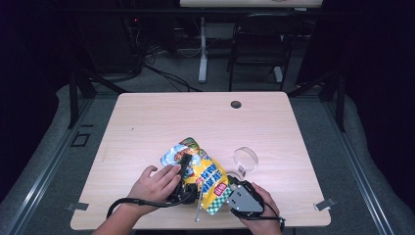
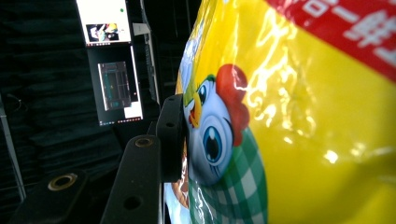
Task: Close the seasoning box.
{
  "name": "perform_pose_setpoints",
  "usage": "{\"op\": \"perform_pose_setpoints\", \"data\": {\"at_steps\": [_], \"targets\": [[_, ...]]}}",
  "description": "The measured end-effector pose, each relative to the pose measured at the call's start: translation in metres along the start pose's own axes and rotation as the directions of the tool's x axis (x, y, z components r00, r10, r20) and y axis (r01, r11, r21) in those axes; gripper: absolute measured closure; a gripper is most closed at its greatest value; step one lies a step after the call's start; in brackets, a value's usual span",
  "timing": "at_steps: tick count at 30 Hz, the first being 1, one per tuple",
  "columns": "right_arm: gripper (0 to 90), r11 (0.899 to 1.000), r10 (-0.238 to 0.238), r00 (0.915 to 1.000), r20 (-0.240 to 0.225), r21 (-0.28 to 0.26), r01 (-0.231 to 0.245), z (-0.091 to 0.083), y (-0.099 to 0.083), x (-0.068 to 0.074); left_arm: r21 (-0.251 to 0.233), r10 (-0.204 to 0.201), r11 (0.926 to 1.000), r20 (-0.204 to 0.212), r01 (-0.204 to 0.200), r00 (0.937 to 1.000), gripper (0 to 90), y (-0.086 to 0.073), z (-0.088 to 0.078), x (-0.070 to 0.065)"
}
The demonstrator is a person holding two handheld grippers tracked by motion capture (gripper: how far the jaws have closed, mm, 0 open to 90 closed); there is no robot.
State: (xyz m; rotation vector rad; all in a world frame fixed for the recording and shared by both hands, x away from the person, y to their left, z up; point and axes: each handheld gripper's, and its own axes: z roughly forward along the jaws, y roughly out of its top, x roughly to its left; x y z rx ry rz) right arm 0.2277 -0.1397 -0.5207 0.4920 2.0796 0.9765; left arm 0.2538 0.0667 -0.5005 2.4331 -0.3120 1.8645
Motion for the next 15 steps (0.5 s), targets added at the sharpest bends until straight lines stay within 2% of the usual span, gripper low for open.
{"op": "perform_pose_setpoints", "data": {"at_steps": [2,3,7,8,9,10,12,13,15], "targets": [[70.6,1.0,0.001,1.0,0.0,0.002,-0.001,-0.0005,-0.0002,-0.0003,0.003,-0.006,1.0,0.01,0.006,0.9999,63.6,0.0005,0.0,-0.0004],[70.6,1.0,0.003,1.0,0.002,0.004,-0.003,-0.0009,-0.0003,-0.0005,0.005,0.008,1.0,0.0,-0.008,1.0,63.6,0.0012,-0.0006,0.0009],[70.6,1.0,0.01,0.9997,0.021,0.006,-0.01,-0.0015,-0.0012,-0.0011,-0.002,0.007,1.0,-0.002,-0.007,1.0,63.6,0.0023,-0.0006,0.0016],[70.6,1.0,0.01,0.9999,0.012,0.027,-0.011,-0.003,-0.0007,-0.0018,-0.002,0.002,1.0,0.0,-0.002,1.0,63.6,0.0024,-0.0004,0.0012],[70.5,1.0,0.014,0.9997,0.019,0.009,-0.014,-0.0016,-0.0015,-0.0015,0.001,-0.008,1.0,0.02,0.008,0.9998,63.6,0.0024,-0.0001,0.0003],[70.6,1.0,0.008,0.9999,0.012,0.03,-0.009,-0.003,-0.0011,-0.0023,0.001,-0.006,1.0,0.022,0.006,0.9997,63.6,0.0027,0.0001,0.0005],[70.6,0.999,0.008,0.9999,0.015,0.033,-0.008,-0.0031,-0.0013,-0.0023,0.0,0.0,1.0,0.029,0.0,0.9996,63.6,0.0029,0.0007,0.0009],[70.6,1.0,0.012,0.9997,0.02,0.012,-0.013,-0.0015,-0.002,-0.0019,0.006,0.005,1.0,0.03,-0.005,0.9995,63.6,0.0033,0.0004,0.0012],[70.6,0.999,0.011,0.9998,0.016,0.035,-0.011,-0.0029,-0.0015,-0.0024,0.001,0.008,1.0,0.016,-0.008,0.9998,63.6,0.0036,0.0004,0.0012]]}}
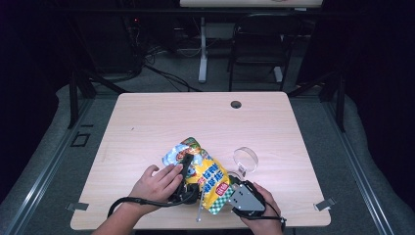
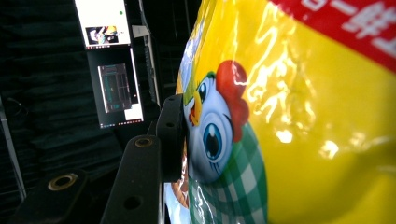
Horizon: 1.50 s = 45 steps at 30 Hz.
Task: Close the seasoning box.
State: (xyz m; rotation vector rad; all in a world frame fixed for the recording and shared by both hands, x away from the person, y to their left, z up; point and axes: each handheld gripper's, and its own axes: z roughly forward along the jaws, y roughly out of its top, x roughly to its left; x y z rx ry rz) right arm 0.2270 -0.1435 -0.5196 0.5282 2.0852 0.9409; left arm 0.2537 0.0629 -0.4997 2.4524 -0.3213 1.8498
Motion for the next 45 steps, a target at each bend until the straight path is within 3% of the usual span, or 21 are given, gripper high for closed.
{"op": "perform_pose_setpoints", "data": {"at_steps": [1,2,3,8,9,25,28,29,45], "targets": [[70.6,1.0,0.005,1.0,0.004,-0.025,-0.004,0.002,-0.001,0.0,0.002,0.0,1.0,0.008,0.0,1.0,63.6,0.0,0.0,0.0],[70.6,1.0,0.0,1.0,-0.002,0.006,0.0,0.0,0.0,0.0,0.006,0.007,1.0,0.008,-0.007,0.9999,63.7,0.0,0.0,0.001],[70.6,1.0,0.006,1.0,0.003,-0.024,-0.006,0.002,-0.001,0.001,0.002,0.006,1.0,0.007,-0.006,1.0,63.6,0.0,0.0,0.001],[70.6,1.0,0.0,1.0,0.002,-0.024,0.0,0.002,0.0,0.002,0.005,0.03,0.9995,0.013,-0.03,0.9995,63.6,0.0,-0.001,0.002],[70.6,1.0,-0.001,1.0,0.002,-0.024,0.001,0.002,0.0,0.002,0.0,0.043,0.9991,-0.021,-0.043,0.9989,63.6,0.0,-0.002,0.004],[70.5,1.0,-0.003,1.0,0.005,-0.027,0.004,0.001,0.0,0.002,0.009,0.094,0.9956,-0.035,-0.093,0.995,63.6,0.004,-0.004,0.008],[70.5,1.0,-0.002,1.0,0.008,-0.03,0.002,0.001,0.0,0.001,0.014,0.089,0.996,-0.026,-0.089,0.9957,63.6,0.004,-0.004,0.009],[70.5,1.0,-0.002,1.0,0.008,-0.031,0.002,0.001,0.0,0.001,0.017,0.075,0.9971,-0.003,-0.075,0.9972,63.6,0.004,-0.004,0.008],[70.5,0.999,0.007,1.0,0.005,-0.035,-0.007,0.002,-0.001,0.0,0.016,0.099,0.995,0.001,-0.099,0.9951,63.7,0.005,-0.006,0.01]]}}
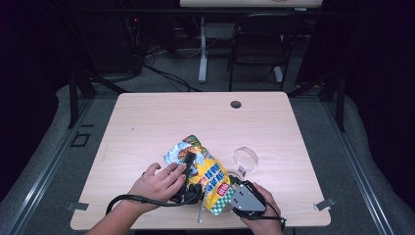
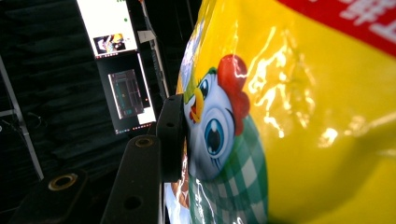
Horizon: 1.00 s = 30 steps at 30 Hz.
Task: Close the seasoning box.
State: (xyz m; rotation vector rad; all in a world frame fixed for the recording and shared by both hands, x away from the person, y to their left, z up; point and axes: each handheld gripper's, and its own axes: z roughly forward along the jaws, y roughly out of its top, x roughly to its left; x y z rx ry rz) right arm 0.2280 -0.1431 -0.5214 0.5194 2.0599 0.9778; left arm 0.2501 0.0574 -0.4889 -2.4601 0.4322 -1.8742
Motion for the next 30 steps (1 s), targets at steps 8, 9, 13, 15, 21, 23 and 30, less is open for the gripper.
{"op": "perform_pose_setpoints", "data": {"at_steps": [8,9,13,15,21,23,30], "targets": [[70.5,1.0,0.005,1.0,0.0,-0.006,-0.005,0.0,0.0,-0.0004,-0.004,0.014,0.9999,-0.03,-0.014,0.9994,63.7,-0.0002,-0.0021,0.002],[70.5,1.0,0.005,1.0,-0.001,-0.005,-0.005,0.0001,0.0,-0.0005,-0.004,0.017,0.9998,-0.031,-0.017,0.9994,63.7,0.0,-0.0023,0.0021],[70.5,1.0,0.006,1.0,0.001,0.002,-0.006,0.0009,-0.0006,-0.0006,-0.003,0.011,0.9999,-0.01,-0.011,0.9999,63.7,0.0003,-0.0025,0.0018],[70.5,1.0,0.01,1.0,0.0,0.001,-0.01,0.0009,-0.0009,-0.0008,-0.005,0.009,0.9999,-0.008,-0.009,0.9999,63.8,0.0004,-0.0026,0.0019],[70.5,1.0,0.012,0.9999,-0.005,0.004,-0.012,0.0018,-0.0013,-0.001,-0.004,0.034,0.9994,-0.023,-0.034,0.9992,63.9,0.0016,-0.0037,0.0053],[70.5,1.0,0.013,0.9999,-0.004,0.007,-0.013,0.0021,-0.0015,-0.0011,-0.005,0.041,0.9991,-0.015,-0.042,0.999,64.0,0.0019,-0.0039,0.0064],[70.5,1.0,0.014,0.9999,-0.007,0.012,-0.013,0.0025,-0.0024,-0.0019,-0.01,0.061,0.998,-0.035,-0.062,0.9975,64.3,0.0037,-0.0056,0.0086]]}}
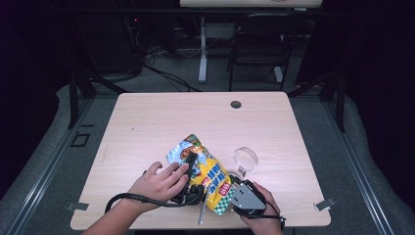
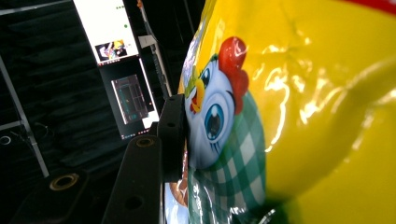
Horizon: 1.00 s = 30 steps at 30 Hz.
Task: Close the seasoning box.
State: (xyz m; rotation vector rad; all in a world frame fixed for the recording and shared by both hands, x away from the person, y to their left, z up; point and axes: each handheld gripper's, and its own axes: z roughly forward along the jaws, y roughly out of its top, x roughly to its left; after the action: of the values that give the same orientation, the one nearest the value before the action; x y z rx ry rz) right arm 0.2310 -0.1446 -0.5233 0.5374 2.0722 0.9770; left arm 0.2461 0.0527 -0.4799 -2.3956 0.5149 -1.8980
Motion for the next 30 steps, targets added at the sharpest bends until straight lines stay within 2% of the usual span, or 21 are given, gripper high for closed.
{"op": "perform_pose_setpoints", "data": {"at_steps": [5,7,9,10,12,13,23,30], "targets": [[70.5,1.0,0.008,1.0,0.002,-0.004,-0.008,0.0003,-0.0003,-0.0005,0.012,0.01,0.9999,0.017,-0.01,0.9998,64.4,0.0019,-0.0004,0.0026],[70.5,1.0,0.011,0.9999,-0.002,-0.002,-0.011,0.0005,-0.0005,-0.0004,0.005,0.008,0.9999,0.005,-0.008,1.0,64.6,0.0024,-0.0004,0.0021],[70.5,1.0,0.012,0.9999,-0.004,0.0,-0.012,0.0007,-0.0008,0.0001,0.01,0.006,0.9999,0.025,-0.006,0.9997,64.7,0.0031,-0.0012,0.0025],[70.5,1.0,0.008,1.0,-0.004,-0.002,-0.008,0.0008,-0.0007,0.0002,0.013,0.02,0.9997,0.018,-0.02,0.9996,64.8,0.0036,-0.002,0.0036],[70.5,1.0,0.007,1.0,-0.003,-0.001,-0.007,0.0004,-0.0003,0.0008,0.011,0.018,0.9998,0.006,-0.018,0.9998,64.9,0.004,-0.0028,0.0037],[70.5,1.0,0.007,1.0,-0.003,0.001,-0.007,0.0002,-0.0002,0.0011,0.013,0.016,0.9998,0.018,-0.016,0.9997,65.0,0.0043,-0.0033,0.0044],[70.6,1.0,0.012,0.9999,-0.005,0.0,-0.012,-0.0001,0.0001,0.0009,0.015,0.014,0.9998,0.029,-0.014,0.9995,65.6,0.0048,-0.0043,0.0051],[70.6,1.0,0.014,0.9999,-0.006,-0.007,-0.014,0.0011,-0.0006,-0.0005,0.007,0.019,0.9998,0.014,-0.019,0.9997,65.7,0.0054,-0.0042,0.0062]]}}
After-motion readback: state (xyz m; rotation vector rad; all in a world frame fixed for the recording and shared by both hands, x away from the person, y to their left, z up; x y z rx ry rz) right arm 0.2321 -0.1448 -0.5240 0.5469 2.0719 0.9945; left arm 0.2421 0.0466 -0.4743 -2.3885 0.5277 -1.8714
